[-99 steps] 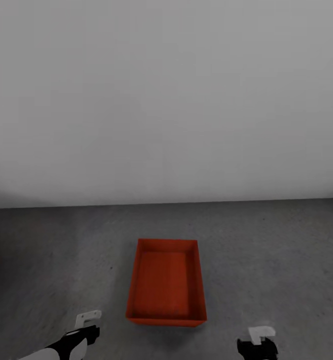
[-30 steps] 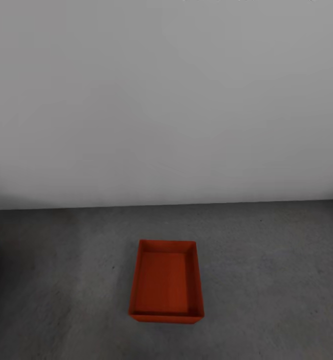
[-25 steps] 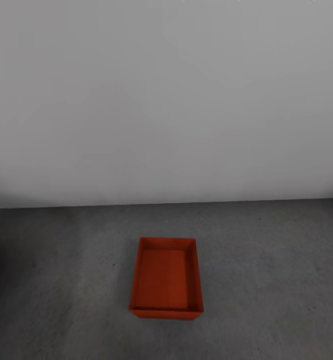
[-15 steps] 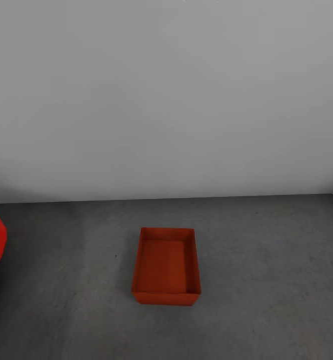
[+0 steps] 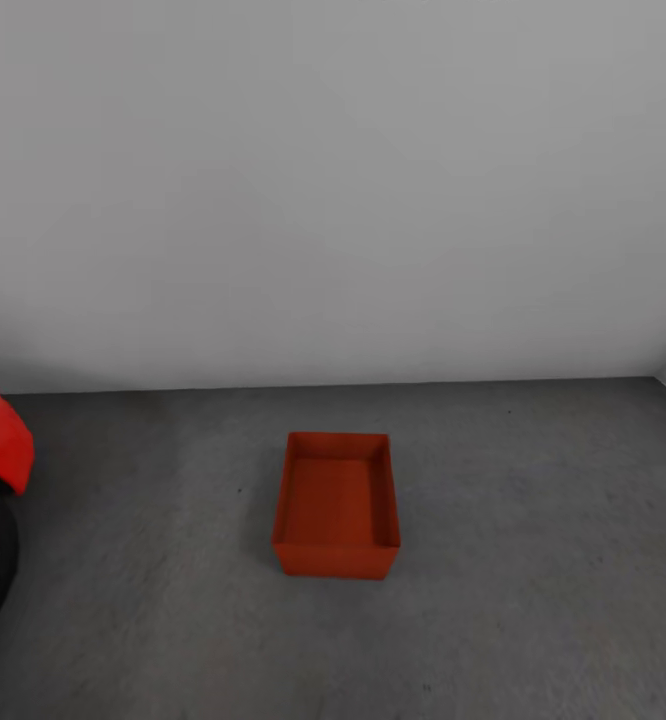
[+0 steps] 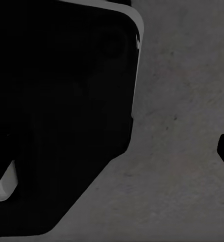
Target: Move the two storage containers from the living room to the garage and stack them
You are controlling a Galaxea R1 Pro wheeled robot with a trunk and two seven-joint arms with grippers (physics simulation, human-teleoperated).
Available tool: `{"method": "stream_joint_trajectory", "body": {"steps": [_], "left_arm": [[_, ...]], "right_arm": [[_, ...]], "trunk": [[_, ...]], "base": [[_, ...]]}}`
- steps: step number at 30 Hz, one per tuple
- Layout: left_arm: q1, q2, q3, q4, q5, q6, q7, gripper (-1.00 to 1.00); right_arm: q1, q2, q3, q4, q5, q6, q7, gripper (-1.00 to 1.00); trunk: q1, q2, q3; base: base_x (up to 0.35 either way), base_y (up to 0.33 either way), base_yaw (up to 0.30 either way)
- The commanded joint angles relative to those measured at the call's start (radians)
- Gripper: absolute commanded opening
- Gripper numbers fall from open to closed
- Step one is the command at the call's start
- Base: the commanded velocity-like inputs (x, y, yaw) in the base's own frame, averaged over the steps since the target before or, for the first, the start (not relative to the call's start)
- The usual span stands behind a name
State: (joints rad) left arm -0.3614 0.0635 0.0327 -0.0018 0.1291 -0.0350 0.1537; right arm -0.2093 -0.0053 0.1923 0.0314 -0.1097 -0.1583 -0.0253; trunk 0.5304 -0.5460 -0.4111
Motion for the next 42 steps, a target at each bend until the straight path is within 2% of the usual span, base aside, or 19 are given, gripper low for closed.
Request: {"method": "stream_joint_trajectory", "body": {"steps": [1, 10, 16, 19, 37, 42], "left_arm": [[-0.001, 0.0, 0.003, 0.001, 0.008, -0.005, 0.001, 1.0], [-0.001, -0.005, 0.001, -0.001, 0.006, -0.006, 0.002, 1.0], [-0.001, -0.004, 0.001, -0.001, 0.004, -0.006, 0.001, 1.0], [-0.001, -0.004, 0.001, -0.001, 0.004, -0.006, 0.002, 1.0], [-0.001, -0.005, 0.001, -0.001, 0.006, -0.006, 0.002, 1.0], [-0.001, -0.005, 0.002, -0.001, 0.006, -0.006, 0.002, 1.0]], "right_arm": [[0.0, 0.0, 0.009, 0.003, -0.01, -0.008, -0.001, 1.0], [0.002, 0.002, 0.009, 0.003, -0.01, -0.009, -0.001, 1.0], [0.01, 0.027, 0.009, 0.003, -0.007, -0.01, -0.001, 1.0], [0.021, 0.031, 0.009, 0.003, -0.004, -0.011, -0.001, 1.0], [0.027, 0.027, 0.007, 0.004, -0.012, -0.019, 0.0, 1.0], [0.027, 0.026, 0.007, 0.004, -0.036, -0.025, 0.0, 1.0]], "trunk": [[0.0, -0.001, 0.0], [0.0, -0.001, 0.013], [0.0, -0.001, 0.022], [0.0, -0.001, 0.027], [0.0, -0.001, 0.056], [0.0, -0.001, 0.064]], "base": [[-0.039, 0.013, 0.066], [-0.011, 0.004, 0.094], [-0.001, 0.0, 0.113], [0.0, 0.0, 0.066], [0.0, 0.0, 0.005], [0.0, 0.0, 0.0]]}}
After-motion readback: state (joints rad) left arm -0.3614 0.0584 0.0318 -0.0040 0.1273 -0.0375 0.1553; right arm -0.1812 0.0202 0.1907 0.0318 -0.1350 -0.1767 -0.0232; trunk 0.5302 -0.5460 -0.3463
